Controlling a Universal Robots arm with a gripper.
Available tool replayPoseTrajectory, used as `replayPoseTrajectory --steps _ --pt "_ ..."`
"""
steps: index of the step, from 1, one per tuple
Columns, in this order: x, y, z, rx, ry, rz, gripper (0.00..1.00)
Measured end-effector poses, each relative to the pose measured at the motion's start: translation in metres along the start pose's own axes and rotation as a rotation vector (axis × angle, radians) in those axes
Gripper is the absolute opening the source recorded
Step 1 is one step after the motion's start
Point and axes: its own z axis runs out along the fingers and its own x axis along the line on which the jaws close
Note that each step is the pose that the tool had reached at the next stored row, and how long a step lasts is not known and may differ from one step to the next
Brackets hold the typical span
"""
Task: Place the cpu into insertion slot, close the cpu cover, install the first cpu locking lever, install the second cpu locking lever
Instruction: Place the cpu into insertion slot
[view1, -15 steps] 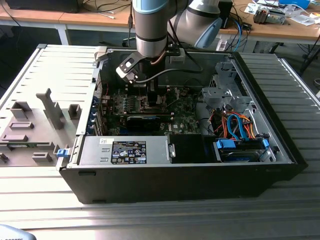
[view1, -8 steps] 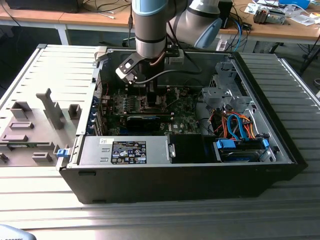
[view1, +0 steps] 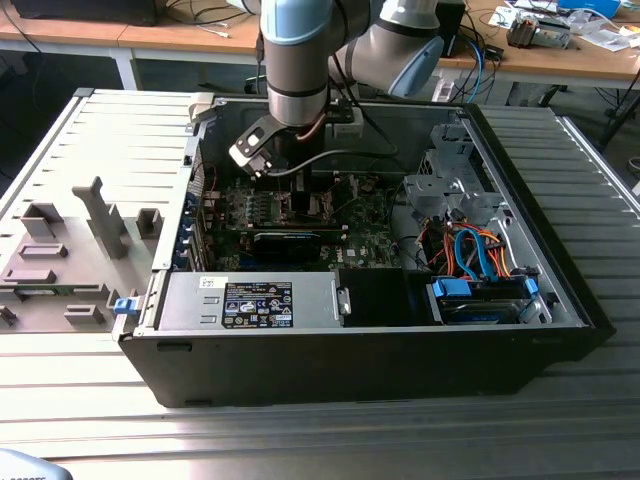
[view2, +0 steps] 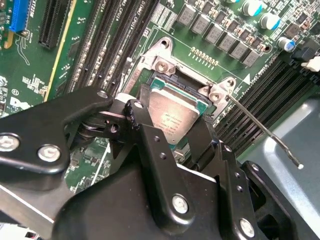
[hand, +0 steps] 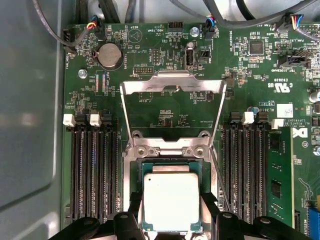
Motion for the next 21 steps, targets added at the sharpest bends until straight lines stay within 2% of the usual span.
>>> replayPoseTrajectory --steps 12,13,14,21 --pt "-0.0001 0.0000 0.0005 -0.0002 -0.0009 0.005 0.54" --pt "-0.0001 0.0000 0.0006 0.0001 -0.0006 0.005 0.55" --pt "0.0000 0.0000 0.0006 0.0000 -0.0005 0.005 0.62" --pt "0.0000 0.0001 0.0006 0.0001 -0.0002 -0.001 0.62"
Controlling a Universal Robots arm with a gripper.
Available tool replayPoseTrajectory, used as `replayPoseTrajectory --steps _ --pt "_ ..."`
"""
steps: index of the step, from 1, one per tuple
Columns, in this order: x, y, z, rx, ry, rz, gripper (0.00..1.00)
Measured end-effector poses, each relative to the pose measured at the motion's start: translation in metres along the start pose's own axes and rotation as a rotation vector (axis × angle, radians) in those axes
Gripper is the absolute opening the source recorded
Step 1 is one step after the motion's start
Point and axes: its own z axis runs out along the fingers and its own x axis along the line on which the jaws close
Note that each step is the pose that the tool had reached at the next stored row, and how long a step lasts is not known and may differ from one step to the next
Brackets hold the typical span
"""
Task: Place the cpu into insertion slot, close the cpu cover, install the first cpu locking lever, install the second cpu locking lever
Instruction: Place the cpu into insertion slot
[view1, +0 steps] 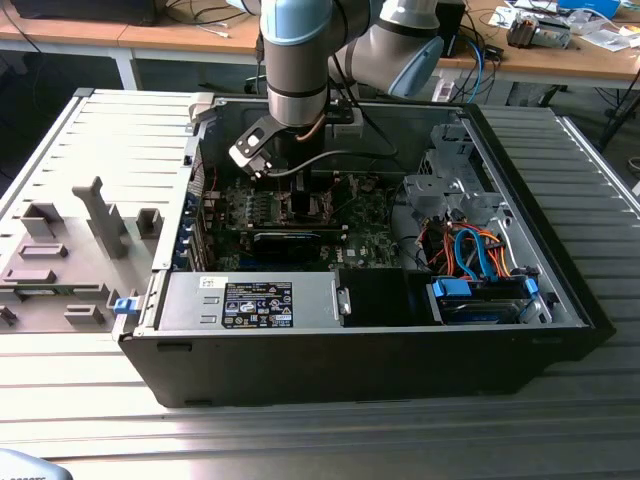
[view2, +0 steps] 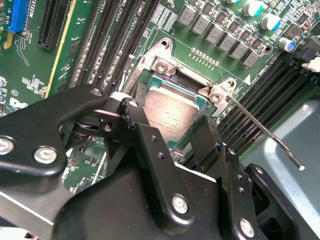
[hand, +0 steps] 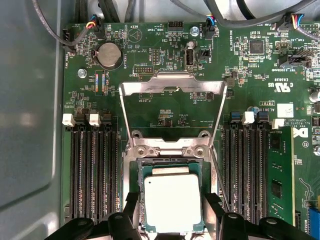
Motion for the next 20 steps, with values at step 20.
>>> replayPoseTrajectory --steps 20 --pt "-0.0001 0.0001 -0.0027 -0.0002 -0.0009 0.016 0.54"
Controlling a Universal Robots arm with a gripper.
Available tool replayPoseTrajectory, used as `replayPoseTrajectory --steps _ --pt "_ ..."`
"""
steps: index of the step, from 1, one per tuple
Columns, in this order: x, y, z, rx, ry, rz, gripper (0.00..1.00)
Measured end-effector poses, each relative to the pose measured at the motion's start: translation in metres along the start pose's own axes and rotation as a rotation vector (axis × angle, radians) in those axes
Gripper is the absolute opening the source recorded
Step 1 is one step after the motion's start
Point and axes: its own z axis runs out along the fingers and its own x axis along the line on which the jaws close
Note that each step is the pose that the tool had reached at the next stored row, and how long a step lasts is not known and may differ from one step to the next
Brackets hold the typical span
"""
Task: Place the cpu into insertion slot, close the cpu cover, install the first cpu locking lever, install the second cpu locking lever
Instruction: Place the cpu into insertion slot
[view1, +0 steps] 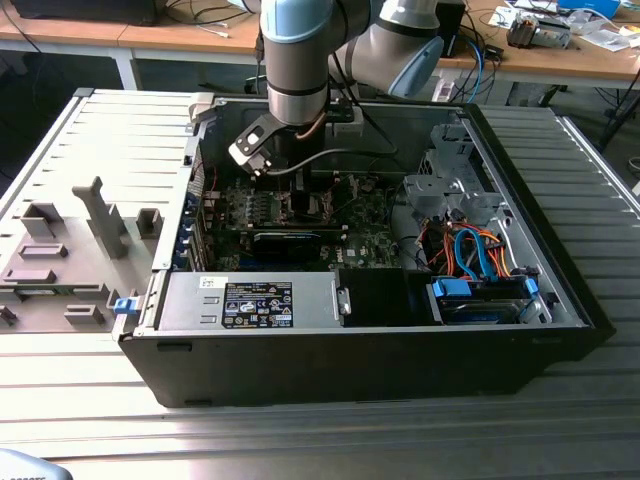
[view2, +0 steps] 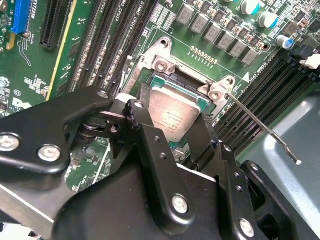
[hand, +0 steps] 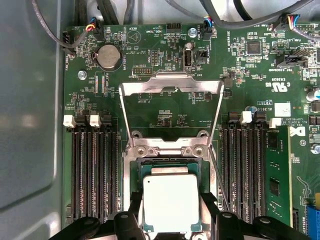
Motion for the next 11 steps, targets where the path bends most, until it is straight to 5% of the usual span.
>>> replayPoseTrajectory --steps 11 --pt "-0.0001 0.0024 0.0015 0.0011 -0.0005 0.012 0.54"
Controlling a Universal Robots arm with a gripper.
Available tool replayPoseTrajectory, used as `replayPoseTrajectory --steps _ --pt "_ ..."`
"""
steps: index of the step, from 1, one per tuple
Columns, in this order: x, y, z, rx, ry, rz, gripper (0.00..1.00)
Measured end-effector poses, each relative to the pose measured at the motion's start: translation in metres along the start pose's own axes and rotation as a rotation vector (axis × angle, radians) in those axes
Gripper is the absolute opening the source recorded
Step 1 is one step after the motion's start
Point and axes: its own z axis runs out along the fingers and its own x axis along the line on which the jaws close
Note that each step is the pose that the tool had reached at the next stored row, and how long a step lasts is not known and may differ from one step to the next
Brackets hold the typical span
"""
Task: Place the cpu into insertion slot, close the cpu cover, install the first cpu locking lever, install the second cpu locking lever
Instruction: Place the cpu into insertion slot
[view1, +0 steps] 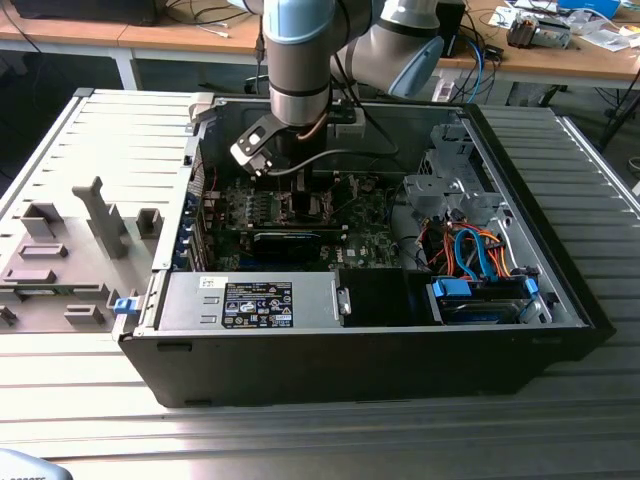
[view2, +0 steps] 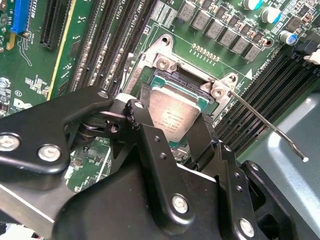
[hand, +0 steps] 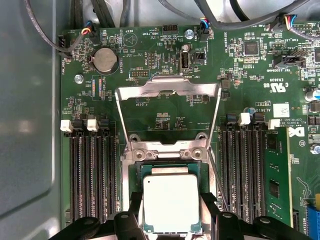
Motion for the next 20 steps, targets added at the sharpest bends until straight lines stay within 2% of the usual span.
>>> replayPoseTrajectory --steps 9,10,11,16,18,19,20 --pt "0.0000 0.0000 0.0004 0.0000 0.0000 0.000 0.54" --pt "0.0000 0.0000 0.0004 -0.0001 0.0001 0.000 0.55" --pt "0.0000 0.0000 0.0004 0.0000 0.0000 0.000 0.62" --pt "0.0000 0.0000 0.0004 -0.0001 0.0002 0.000 0.62" --pt "0.0001 0.0002 -0.0043 0.0000 0.0001 0.000 0.62" --pt "0.0002 0.0006 -0.0127 -0.0001 0.0006 0.000 0.62" --pt "0.0002 0.0008 -0.0151 -0.0001 0.0008 0.000 0.62"
